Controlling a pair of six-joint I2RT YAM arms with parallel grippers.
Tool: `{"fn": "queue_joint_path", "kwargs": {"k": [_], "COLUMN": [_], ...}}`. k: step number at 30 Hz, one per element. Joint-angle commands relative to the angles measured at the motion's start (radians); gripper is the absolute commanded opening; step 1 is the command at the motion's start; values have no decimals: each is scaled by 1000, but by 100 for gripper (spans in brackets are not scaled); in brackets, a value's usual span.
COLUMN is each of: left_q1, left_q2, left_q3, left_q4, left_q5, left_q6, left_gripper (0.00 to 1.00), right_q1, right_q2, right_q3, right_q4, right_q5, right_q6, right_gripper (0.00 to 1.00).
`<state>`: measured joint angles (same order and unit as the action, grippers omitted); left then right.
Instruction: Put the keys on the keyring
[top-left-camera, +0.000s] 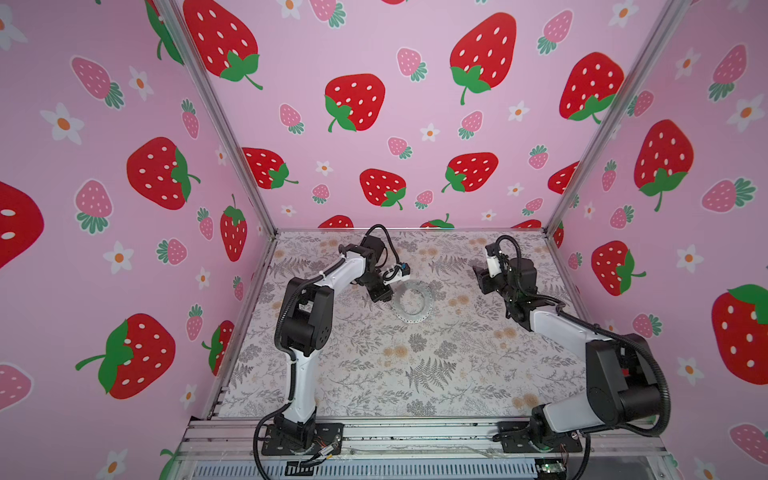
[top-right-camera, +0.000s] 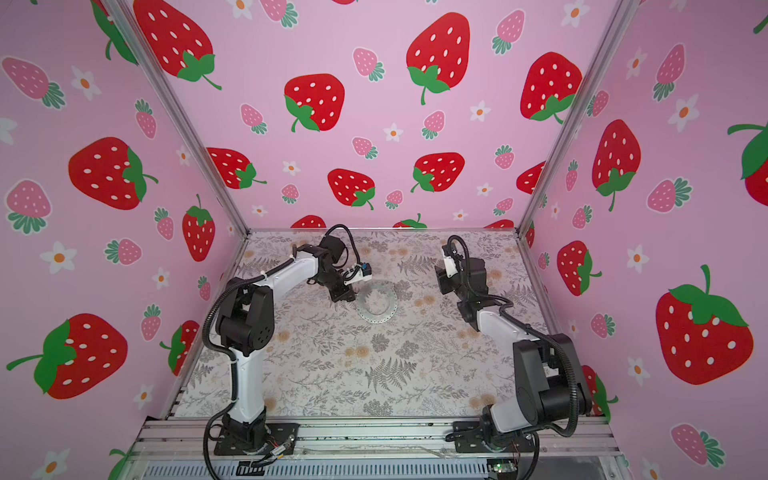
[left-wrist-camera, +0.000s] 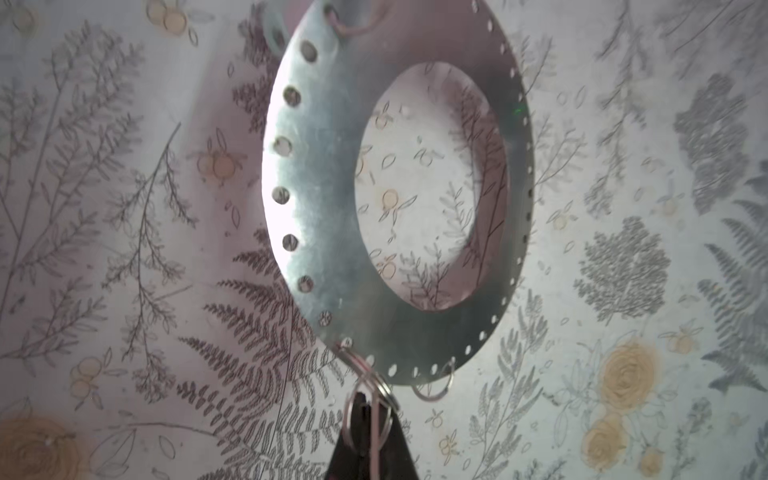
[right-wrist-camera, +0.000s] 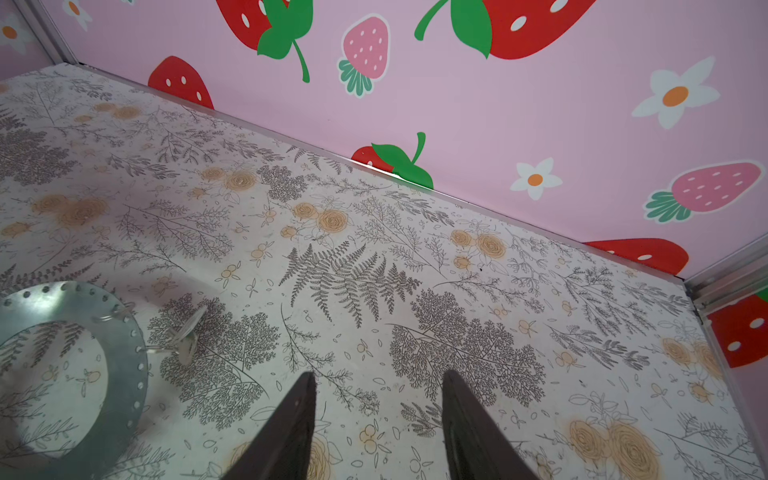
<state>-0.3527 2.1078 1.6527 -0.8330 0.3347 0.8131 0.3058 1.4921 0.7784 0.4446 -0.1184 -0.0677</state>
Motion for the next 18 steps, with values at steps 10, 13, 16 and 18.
{"fn": "queue_joint_path", "kwargs": {"k": [10, 13, 16, 18], "left_q1": [17, 37, 81, 124], "left_q2": [-58, -126, -230, -311], "left_q3": [-183, -246, -340, -419], "left_q4": [136, 234, 358, 467], "left_q5": [-325, -329, -276, -241], "left_q6": [117, 42, -92, -214], "left_gripper": [26, 60, 99, 99], "right_q1": [-6, -31, -52, -69], "right_q2": [70, 62, 46, 27], "right_q3": [-9, -60, -138, -161], "right_q4": [17, 89, 194, 223], "right_q5": [16, 28, 70, 103], "right_q6": [-35, -23, -37, -39], "right_gripper": [56, 58, 79, 99]}}
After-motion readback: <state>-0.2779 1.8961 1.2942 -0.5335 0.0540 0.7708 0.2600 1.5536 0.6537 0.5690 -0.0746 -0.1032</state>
